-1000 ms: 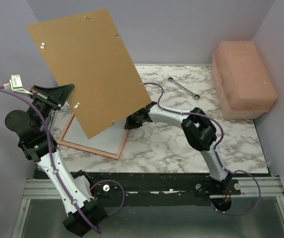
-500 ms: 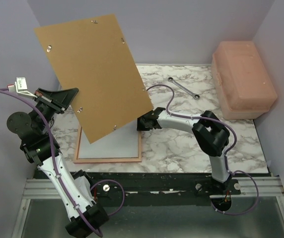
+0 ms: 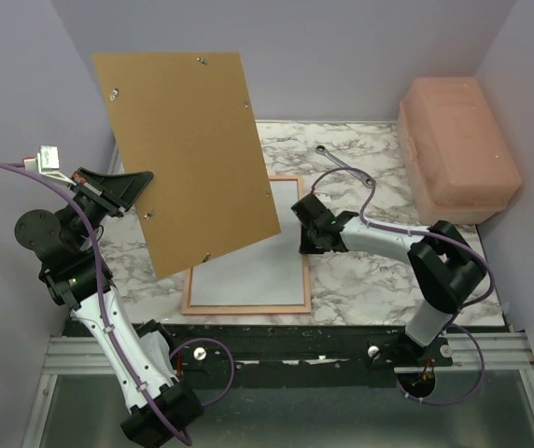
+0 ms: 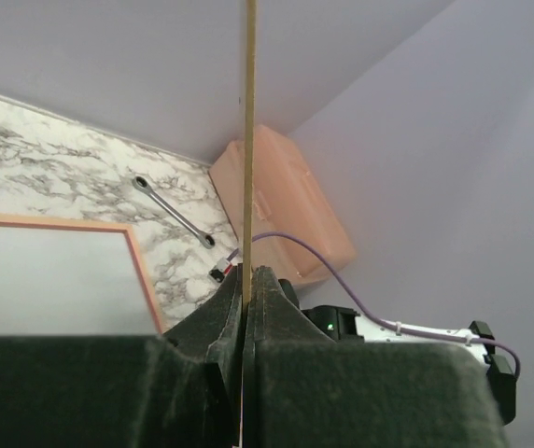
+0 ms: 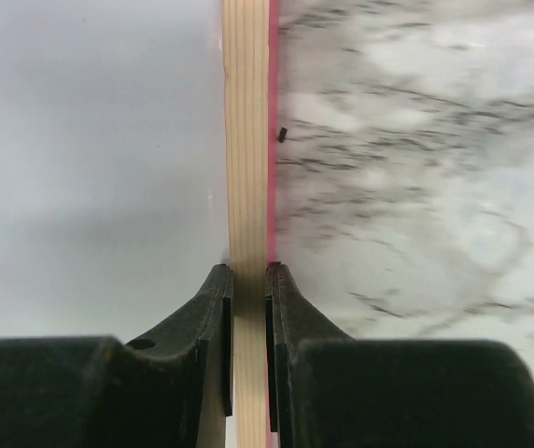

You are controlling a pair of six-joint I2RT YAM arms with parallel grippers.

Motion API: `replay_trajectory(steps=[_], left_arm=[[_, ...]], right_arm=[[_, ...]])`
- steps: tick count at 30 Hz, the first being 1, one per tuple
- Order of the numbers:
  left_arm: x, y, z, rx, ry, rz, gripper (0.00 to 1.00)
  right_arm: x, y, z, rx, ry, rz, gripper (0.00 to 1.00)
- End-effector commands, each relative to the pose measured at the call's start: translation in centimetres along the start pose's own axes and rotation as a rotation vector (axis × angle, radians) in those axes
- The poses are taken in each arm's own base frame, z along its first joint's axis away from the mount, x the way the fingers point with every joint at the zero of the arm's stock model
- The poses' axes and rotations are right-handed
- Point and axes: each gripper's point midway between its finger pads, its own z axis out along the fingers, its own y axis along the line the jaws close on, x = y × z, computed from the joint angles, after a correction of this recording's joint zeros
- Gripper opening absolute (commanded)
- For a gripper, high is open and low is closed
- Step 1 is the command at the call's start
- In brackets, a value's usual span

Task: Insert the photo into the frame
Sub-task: Move the photo frame to the center of the board, then place the photo frame item in the photo frame.

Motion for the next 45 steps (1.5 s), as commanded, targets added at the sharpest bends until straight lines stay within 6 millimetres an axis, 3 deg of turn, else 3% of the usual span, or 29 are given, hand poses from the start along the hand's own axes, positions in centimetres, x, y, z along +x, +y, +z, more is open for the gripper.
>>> replay_trajectory(steps=[1,7,13,23,24,27,30,36,42,45], left_arm=[[-0.3,-1.3,-0.1,0.045,-0.014,0.103,0.0],[0.1,-1.1,0.0,0.051,-0.001,0.095,0.0],[1.8,0.3,0.0,0.026,0.062,0.078,0.0],[7.4,6.9,-0.4,-0.089,0.199,-0.069,0.0],[8.2,7.6,-0.4,-0.095,0.215,-0.089,0.0],[10.2,9.1,-0.3,-0.11,0.256,-0.121,0.0],[12.3,10.4,0.3,-0.128,0.296,-0.159,0.0],[15.3,12.0,1.3,-0.14,0.298,-0.225,0.0],[17.6,12.8,1.8,-0.133,0.298,-0.294,0.0],[18.2,12.9,2.1,-0.128,0.283,-0.315,0.0]], right_arm=[[8.0,-11.3,-1.5,0.303,0.318,-0.116,0.03],[6.5,-10.7,-2.5,0.259,0.292,-0.082,0.04],[4.9,-10.1,-2.6,0.237,0.244,-0.118,0.06],[1.9,-7.7,-3.4,0.15,0.183,-0.139,0.09],[1.6,-7.6,-3.7,0.146,0.171,-0.131,0.11],[0.5,-7.1,-5.0,0.119,0.124,-0.1,0.41],[-0.6,-6.4,-6.6,0.078,0.074,-0.071,0.57],[-0.9,-5.4,-8.6,-0.043,0.066,-0.033,0.59],[-0.4,-5.2,-8.7,-0.25,0.137,0.1,0.67],[-0.5,-6.0,-8.6,-0.312,0.155,0.182,0.68]])
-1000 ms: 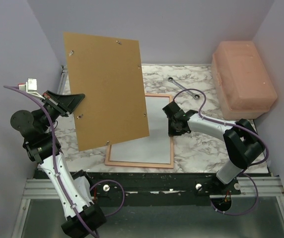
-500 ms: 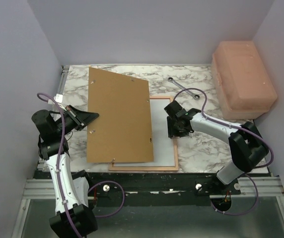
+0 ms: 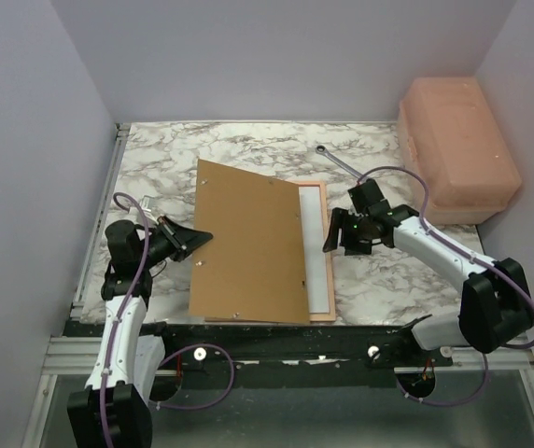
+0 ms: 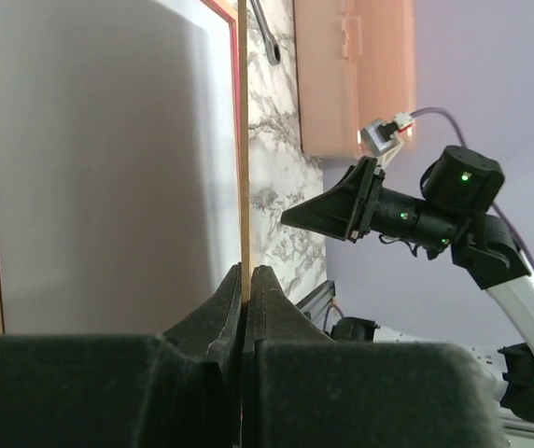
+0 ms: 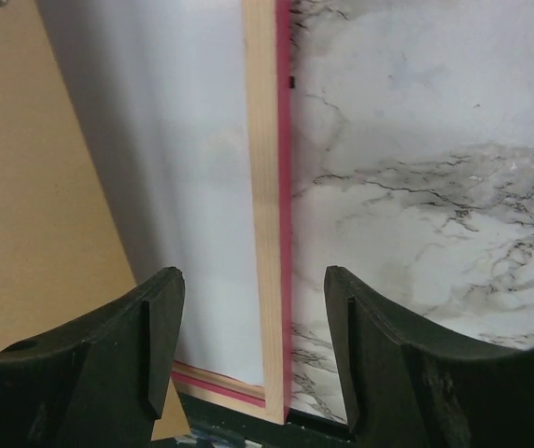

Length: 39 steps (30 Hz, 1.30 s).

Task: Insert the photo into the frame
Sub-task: Place the photo frame item in the photo frame.

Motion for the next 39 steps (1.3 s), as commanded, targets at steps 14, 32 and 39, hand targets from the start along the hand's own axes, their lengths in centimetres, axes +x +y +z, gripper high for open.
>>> replay_trajectory(steps=[14,32,39], left_arm=[[-1.1,-1.4,4.3,0.087,-0.004,0.0,0.0],[-0.8,0.5,6.7,0.052,0.063,-0.024,0.0],[-0.7,1.1,7.9,0.056,0.083,-0.029,0.0]], right_arm=[[2.9,-1.0,0.4,-0.286,0.117,0.253,0.69],[3.4,-0.5,2.8,-0.335,0.176,0.283,0.69],[3.9,-0.3,3.5,-0.363,0.193,0.293,0.69]])
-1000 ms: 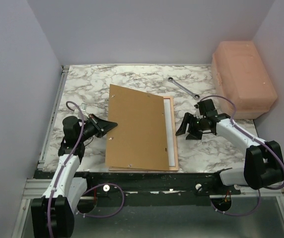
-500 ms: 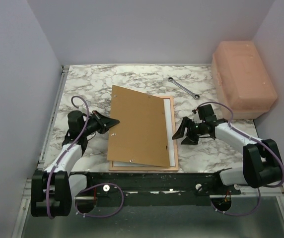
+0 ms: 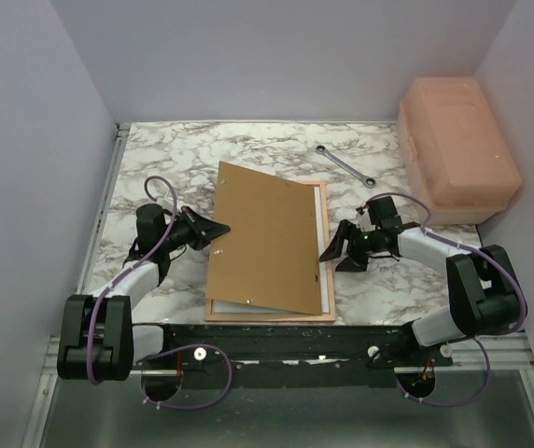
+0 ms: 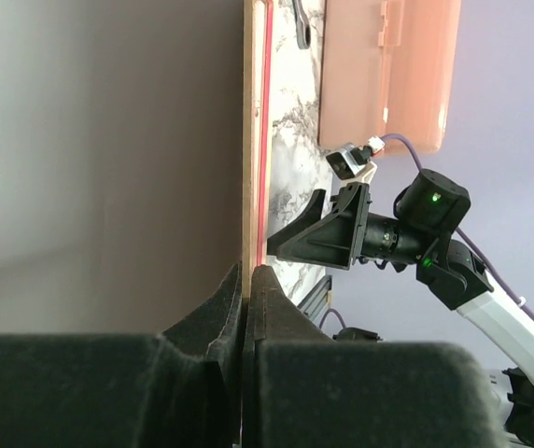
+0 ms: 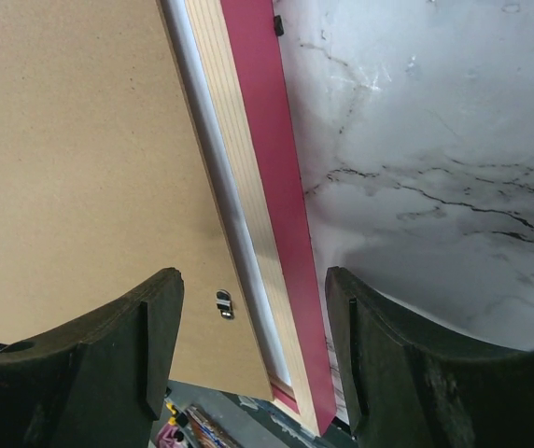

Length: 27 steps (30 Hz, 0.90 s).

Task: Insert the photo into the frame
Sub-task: Place the photo frame item in the photo frame.

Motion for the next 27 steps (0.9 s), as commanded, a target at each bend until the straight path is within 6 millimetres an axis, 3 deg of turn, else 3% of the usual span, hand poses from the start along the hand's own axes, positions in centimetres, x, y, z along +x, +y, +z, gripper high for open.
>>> replay_trajectory(steps=[1,13,27], left_arm=[[-1.2,-2.8,0.9,0.092,-0.007,0.08,0.0],[-0.6,-1.6,2.1,0.1,0.039,0.094,0.0],[0.8,-0.1,2.1,0.072,0.011,0.062,0.0]], right_arm=[[0.1,0.3,0.5,-0.044,0.014,0.007,0.69],[0.6,-0.1,1.0,-0.049,0.038,-0.003,0.69],[0.8,0.5,0.7,-0.083,0.033,0.01,0.69]])
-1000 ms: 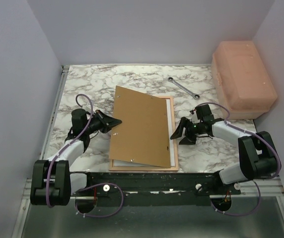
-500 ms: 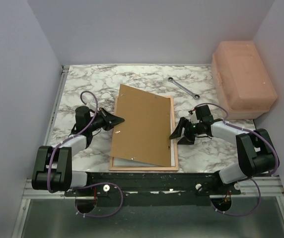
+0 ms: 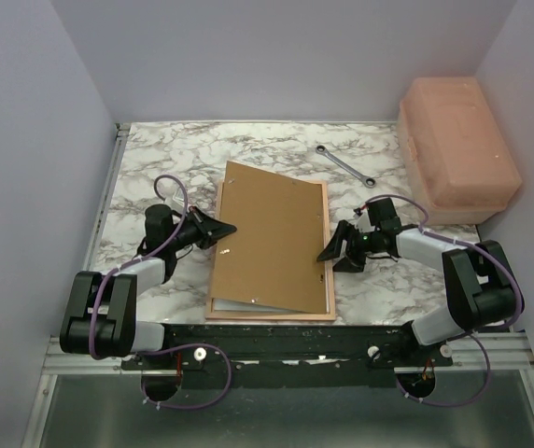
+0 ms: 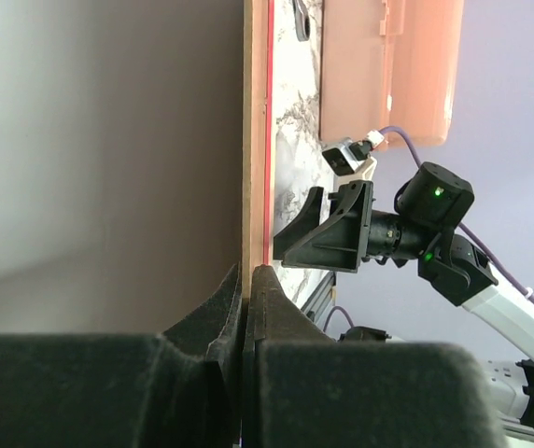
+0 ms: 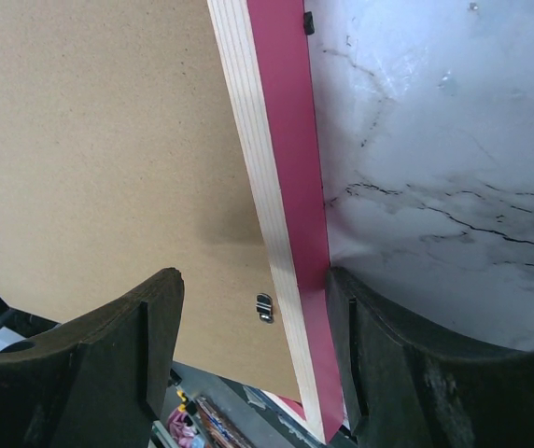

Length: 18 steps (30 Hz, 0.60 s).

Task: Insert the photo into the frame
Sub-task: Place the photo frame item in the photo frame.

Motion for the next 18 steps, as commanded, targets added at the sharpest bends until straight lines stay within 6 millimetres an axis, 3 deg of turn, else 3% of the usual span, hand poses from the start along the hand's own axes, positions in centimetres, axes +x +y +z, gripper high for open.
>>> replay_trajectory(steps=[1,15,18], left_arm=[[0.5,-1.0,0.0,0.045,-0.02,0.037,0.0],[1.4,-0.1,0.7,-0.02,0.037,0.069,0.0],[1.4,0.6,0.7,-0.073,0.043,0.091,0.12]], right_arm=[[0.5,0.0,-0.2,-0.02,0.002,0.01,0.69],[0.8,-0.5,-0.6,0.017,0.002,-0.007,0.69],[0.7,-0.7,-0.8,0.035,-0.003,-0.017,0.69]])
